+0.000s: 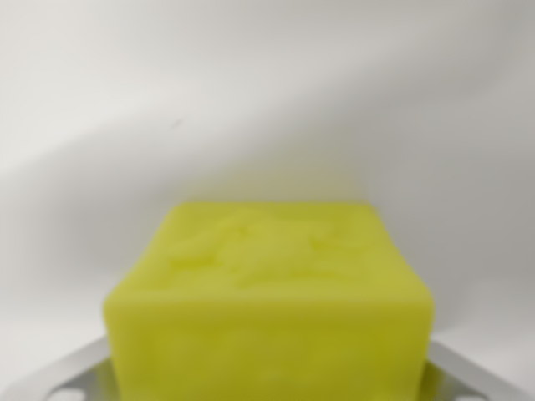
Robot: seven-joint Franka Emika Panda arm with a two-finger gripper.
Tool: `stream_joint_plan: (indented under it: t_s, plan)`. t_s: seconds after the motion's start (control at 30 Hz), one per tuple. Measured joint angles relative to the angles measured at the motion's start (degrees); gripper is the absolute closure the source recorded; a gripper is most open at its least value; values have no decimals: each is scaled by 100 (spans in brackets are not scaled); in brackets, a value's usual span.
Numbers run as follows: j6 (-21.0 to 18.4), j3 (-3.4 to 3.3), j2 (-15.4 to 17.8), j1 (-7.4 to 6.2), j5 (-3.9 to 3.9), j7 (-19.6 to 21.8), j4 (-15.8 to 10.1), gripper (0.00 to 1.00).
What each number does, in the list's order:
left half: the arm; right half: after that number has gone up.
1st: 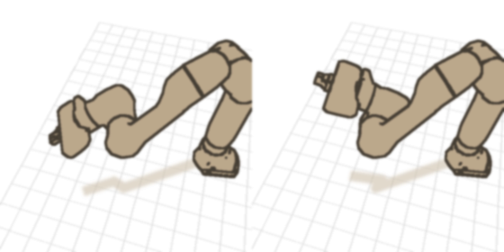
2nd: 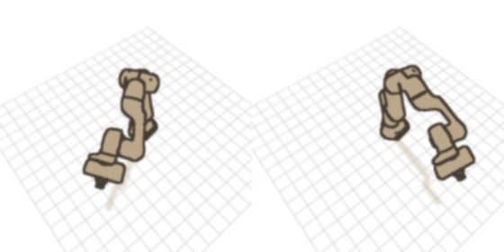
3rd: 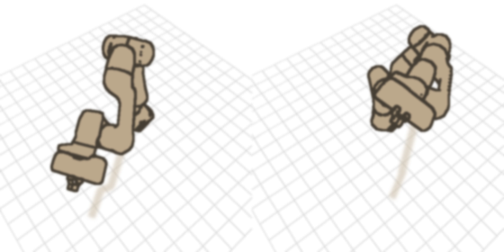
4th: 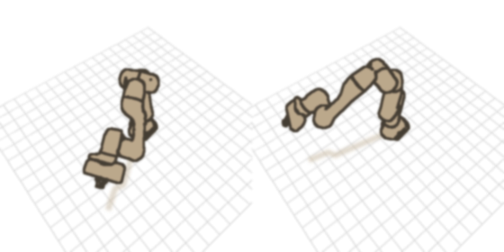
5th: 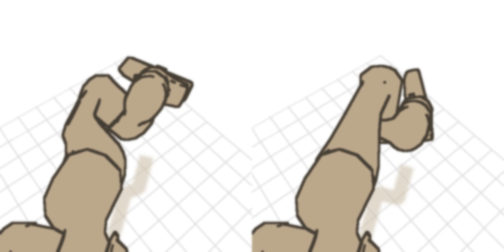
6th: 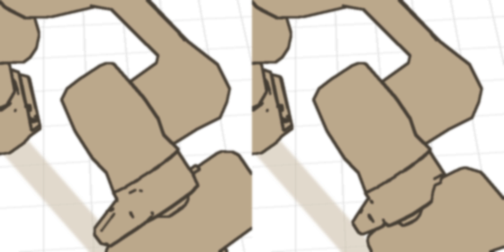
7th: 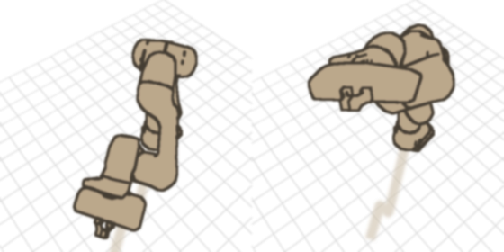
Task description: Pick yellow cube
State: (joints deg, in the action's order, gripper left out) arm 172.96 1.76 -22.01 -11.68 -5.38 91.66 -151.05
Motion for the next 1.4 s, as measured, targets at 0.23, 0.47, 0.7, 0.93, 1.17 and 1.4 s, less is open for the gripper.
stream_joint_plan:
  t_s: [0.23, 0.47, 0.7, 0.93, 1.17, 1.4]
  plan:
    - [-70, 15, 101, 9, 20, -21, -28, 100]
    - [-239, 22, 334, -13, 147, -119, -90, 100]
    - [-416, 13, 569, -47, 259, -203, -147, 100]
    - [-598, 8, 800, -69, 336, -260, -197, 100]
    - [-786, 6, 1030, -84, 390, -300, -236, 100]
    - [-978, 5, 1257, -95, 431, -330, -271, 100]
